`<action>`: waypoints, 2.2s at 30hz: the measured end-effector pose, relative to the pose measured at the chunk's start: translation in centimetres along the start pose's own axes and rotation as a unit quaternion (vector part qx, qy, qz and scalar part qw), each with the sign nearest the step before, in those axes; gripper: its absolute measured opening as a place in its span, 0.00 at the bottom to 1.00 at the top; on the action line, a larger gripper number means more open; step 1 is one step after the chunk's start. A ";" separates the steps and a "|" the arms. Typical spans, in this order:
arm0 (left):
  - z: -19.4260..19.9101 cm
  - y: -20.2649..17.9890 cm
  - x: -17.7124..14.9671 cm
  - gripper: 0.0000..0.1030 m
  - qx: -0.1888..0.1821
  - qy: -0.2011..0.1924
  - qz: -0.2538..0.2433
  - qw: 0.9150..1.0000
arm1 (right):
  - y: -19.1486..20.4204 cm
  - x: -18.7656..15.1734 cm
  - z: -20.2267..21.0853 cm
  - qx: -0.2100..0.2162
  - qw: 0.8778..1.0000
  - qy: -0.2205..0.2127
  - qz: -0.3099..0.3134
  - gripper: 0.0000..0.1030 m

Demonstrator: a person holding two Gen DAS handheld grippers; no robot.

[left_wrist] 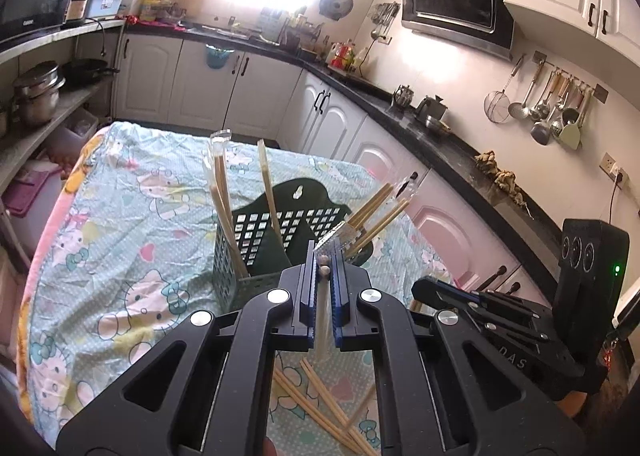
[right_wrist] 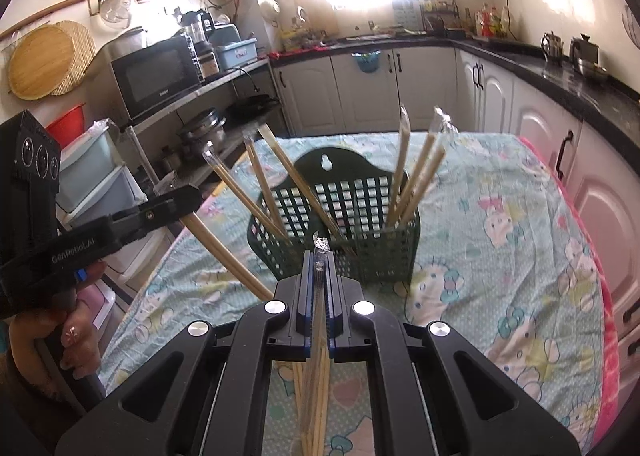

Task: Organize utensils
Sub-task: 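Lift both held chopsticks and carry them up over the green basket, then lower both chopsticks upright into the basket and open both tools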

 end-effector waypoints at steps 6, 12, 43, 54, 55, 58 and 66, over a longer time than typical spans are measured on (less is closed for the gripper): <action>0.8 -0.3 1.0 0.03 0.000 -0.013 -0.005 1.000 | 0.4 2.1 1.0 0.000 1.000 -0.025 0.008 0.05; 2.1 -0.4 2.4 0.03 0.001 -0.033 -0.009 0.999 | 0.9 4.7 2.2 -0.001 0.998 -0.058 0.024 0.05; 5.8 -1.6 11.2 0.03 0.049 -0.129 -0.054 0.989 | 2.1 14.9 6.9 -0.020 0.976 -0.207 0.066 0.05; 5.0 0.6 11.9 0.03 0.078 -0.131 -0.045 0.987 | 0.7 16.3 5.1 -0.032 0.974 -0.215 0.064 0.05; 4.8 0.8 11.8 0.03 0.079 -0.129 -0.044 0.987 | 0.7 16.3 4.7 -0.033 0.974 -0.213 0.064 0.05; 3.7 1.2 11.2 0.03 0.083 -0.121 -0.041 0.988 | 0.7 16.2 3.6 -0.034 0.976 -0.207 0.067 0.05; 0.9 2.1 9.4 0.03 0.092 -0.099 -0.042 0.990 | 0.8 15.3 0.4 -0.033 0.981 -0.179 0.070 0.05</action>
Point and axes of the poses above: each gripper's, at about its wrist camera, not at the fingertips, and z roughly against the way its jaws point, y to its left, x to its top, the point moved 6 cm from there along -z, roughly the way its jaws point, and after that the axes turned 1 degree about y, right-handed, at the moved point
